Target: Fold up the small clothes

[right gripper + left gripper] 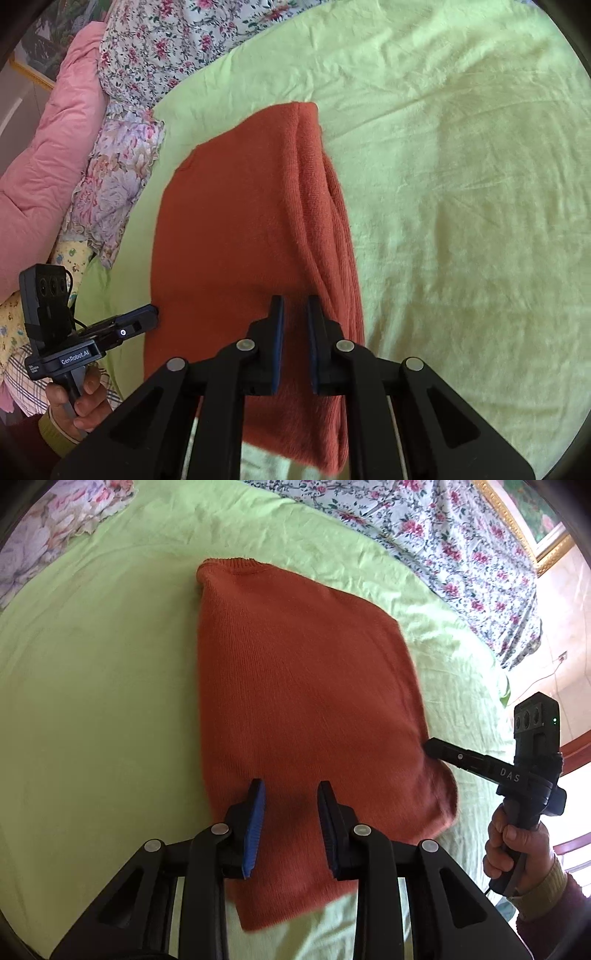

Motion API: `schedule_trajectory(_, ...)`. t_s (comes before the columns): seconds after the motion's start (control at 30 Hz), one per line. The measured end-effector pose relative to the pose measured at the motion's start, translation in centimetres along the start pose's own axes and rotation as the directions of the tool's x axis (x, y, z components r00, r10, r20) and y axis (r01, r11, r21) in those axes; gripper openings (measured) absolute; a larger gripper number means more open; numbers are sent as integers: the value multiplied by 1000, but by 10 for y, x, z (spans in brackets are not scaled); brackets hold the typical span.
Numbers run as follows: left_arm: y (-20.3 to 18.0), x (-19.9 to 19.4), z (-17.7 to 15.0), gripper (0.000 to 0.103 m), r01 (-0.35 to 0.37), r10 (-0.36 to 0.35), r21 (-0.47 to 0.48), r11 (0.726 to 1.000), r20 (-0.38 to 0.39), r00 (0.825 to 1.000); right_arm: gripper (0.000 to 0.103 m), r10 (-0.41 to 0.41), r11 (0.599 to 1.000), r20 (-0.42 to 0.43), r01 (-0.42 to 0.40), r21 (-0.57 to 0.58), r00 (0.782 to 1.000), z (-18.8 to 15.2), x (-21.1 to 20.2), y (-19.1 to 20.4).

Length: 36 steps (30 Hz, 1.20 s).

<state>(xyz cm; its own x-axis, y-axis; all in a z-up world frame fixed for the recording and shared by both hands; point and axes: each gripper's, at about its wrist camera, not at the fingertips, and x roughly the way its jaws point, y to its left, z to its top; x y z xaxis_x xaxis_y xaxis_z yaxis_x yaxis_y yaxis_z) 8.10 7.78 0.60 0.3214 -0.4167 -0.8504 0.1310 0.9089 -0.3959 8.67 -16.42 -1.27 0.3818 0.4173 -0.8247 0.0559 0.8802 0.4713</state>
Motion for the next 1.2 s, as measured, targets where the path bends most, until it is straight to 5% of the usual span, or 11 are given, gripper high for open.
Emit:
schedule_trajectory(0.17,0,-19,-28,30,18,-18,27,999,-18,1000,14,35,999,4,-35,-25,999,-25,-25,9)
schedule_trajectory(0.4,-3,-4,-55,30,-18,24,89,996,-63,998,14,-26,1000,-38,27,11,999,-68,-15,-4)
schedule_trajectory(0.73,-15,-8,-66,43,-32,43,159,987,-65,997,14,-53,997,21,52,57,998,-79,-27,-2)
schedule_trajectory(0.87,-23,-17,-71,48,-44,57,200,979,-62,996,37,-59,997,71,55,56,996,-90,-47,7)
schedule_trajectory(1.2,-40,-41,-88,63,-106,112,296,949,-3,994,50,-83,996,109,84,-11,991,-122,-64,34)
